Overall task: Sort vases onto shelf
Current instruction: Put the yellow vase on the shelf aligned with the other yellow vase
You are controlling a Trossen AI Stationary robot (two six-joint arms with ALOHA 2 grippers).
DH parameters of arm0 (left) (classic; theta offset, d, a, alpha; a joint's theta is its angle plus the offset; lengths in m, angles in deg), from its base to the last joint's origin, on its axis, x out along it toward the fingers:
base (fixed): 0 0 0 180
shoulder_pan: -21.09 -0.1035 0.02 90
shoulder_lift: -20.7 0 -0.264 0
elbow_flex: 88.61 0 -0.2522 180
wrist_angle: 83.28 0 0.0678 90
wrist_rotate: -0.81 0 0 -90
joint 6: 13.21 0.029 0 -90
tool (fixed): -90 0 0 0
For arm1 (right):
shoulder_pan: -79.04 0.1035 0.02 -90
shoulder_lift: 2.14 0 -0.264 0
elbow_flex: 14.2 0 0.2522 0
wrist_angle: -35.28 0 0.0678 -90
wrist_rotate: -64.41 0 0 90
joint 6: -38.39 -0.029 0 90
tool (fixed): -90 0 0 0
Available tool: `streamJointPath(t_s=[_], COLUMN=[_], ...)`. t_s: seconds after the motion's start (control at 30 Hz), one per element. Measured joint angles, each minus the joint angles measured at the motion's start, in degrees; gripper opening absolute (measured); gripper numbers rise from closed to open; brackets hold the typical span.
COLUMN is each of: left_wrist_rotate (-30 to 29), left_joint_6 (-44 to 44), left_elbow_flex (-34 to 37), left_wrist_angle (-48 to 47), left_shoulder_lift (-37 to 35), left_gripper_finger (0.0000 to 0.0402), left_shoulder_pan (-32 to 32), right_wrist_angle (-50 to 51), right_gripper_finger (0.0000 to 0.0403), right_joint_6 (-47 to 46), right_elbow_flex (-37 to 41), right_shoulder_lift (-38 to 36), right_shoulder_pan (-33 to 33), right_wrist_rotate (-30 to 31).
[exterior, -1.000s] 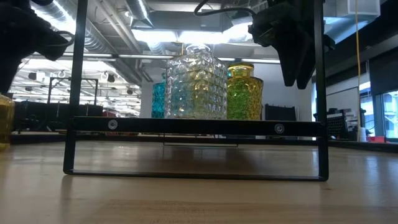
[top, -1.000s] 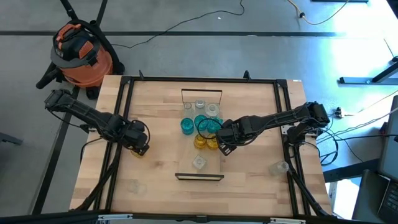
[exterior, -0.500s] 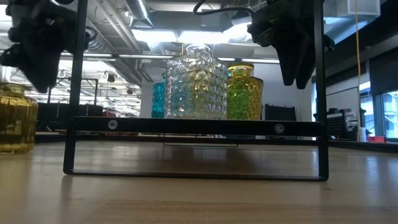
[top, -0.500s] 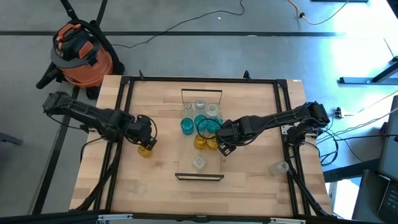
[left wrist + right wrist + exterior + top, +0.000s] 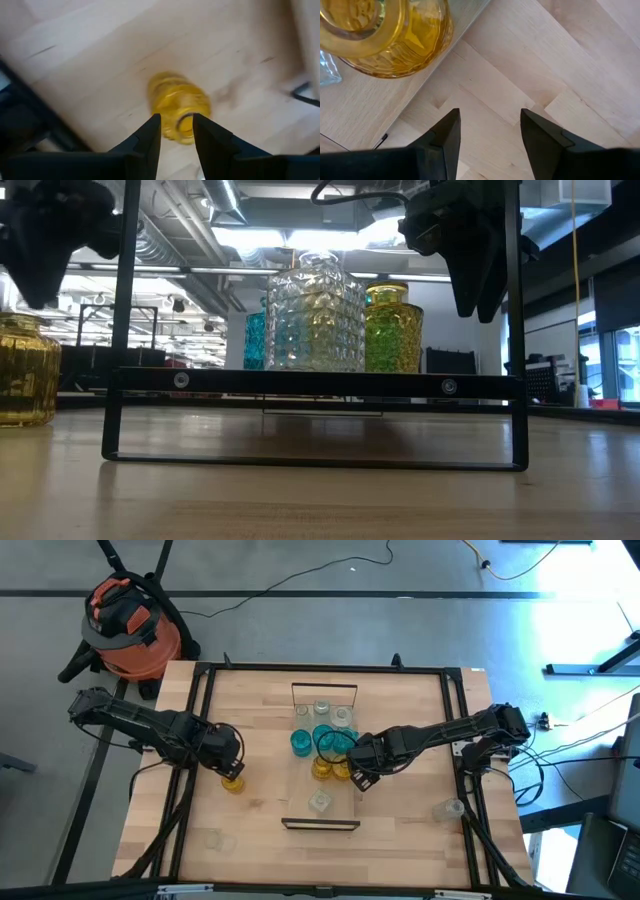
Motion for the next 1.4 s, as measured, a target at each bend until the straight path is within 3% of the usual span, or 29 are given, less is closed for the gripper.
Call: streamJointPath(t_s=[0.37,0.6,0.83,1.0,1.4], left_wrist_rotate=[3.2,5.1,5.1,3.8,0.5], left_joint_6=[4.1,3.9,5.3,8.9,11.9], left_elbow_flex=[0.8,6.1,7.8,6.2,-3.8], left_wrist_angle=[-1.8,7.0,8.2,9.1,11.3], left_shoulder_lift=[1.2,2.7,3.2,3.3,3.4], left_gripper_finger=[0.0105,0.0105,0.0083,0.0019,0.0019], left_shoulder_pan=[0.8,1.2,1.1,1.0,-3.3], right_wrist_angle=[-0.1,-0.2,-0.2,-0.2,-0.2], right_gripper_finger=[0.017,0.017,0.017,0.017,0.017], right_joint_6=[0.2,1.2,1.5,1.5,2.6], right_elbow_flex=[0.0,0.0,0.0,0.0,0.0], right_shoulder_lift=[0.0,0.0,0.0,0.0,0.0], right_shoulder_pan=[-0.4,-0.8,-0.8,-0.9,-0.9], right_wrist_rotate=[1.0,1.5,1.6,2.1,2.0])
